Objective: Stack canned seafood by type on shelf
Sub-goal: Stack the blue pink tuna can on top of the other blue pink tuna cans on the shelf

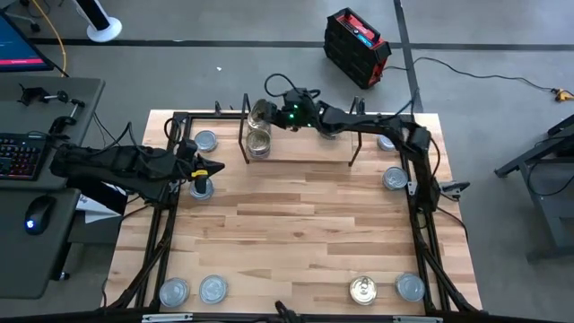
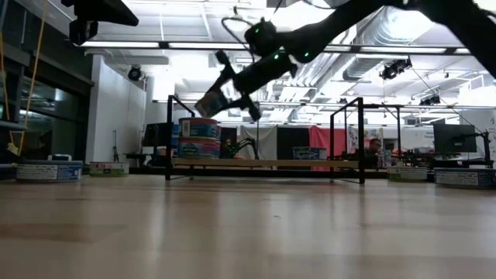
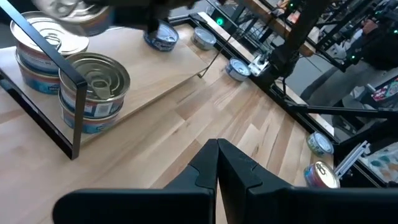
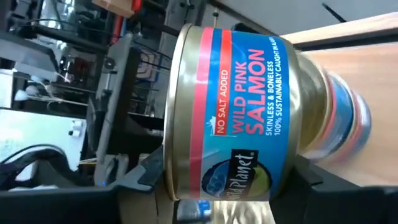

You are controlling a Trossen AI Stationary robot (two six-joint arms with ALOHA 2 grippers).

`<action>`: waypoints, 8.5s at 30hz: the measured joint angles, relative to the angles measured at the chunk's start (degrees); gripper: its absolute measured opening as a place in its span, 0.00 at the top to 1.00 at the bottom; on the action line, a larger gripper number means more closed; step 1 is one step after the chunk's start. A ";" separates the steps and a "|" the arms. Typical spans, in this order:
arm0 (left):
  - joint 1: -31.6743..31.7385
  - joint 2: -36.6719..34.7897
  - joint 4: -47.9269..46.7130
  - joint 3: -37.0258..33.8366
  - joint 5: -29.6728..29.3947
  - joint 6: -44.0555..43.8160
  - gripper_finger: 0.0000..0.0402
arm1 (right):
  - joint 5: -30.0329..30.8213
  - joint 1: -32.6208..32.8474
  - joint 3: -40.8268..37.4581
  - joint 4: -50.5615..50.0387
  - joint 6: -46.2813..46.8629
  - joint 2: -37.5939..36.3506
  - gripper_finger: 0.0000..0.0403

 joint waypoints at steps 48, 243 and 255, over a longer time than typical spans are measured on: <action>-0.02 -0.02 -0.04 0.00 -0.01 0.97 1.00 | -5.79 1.23 3.87 -2.14 8.59 3.37 0.36; -37.42 23.17 24.02 -20.41 -5.12 -34.04 1.00 | 6.03 40.10 29.07 -40.82 -66.05 15.87 0.18; -37.22 23.17 23.80 -20.41 -6.64 -34.04 1.00 | 6.30 40.01 29.05 -40.09 -66.03 22.59 0.19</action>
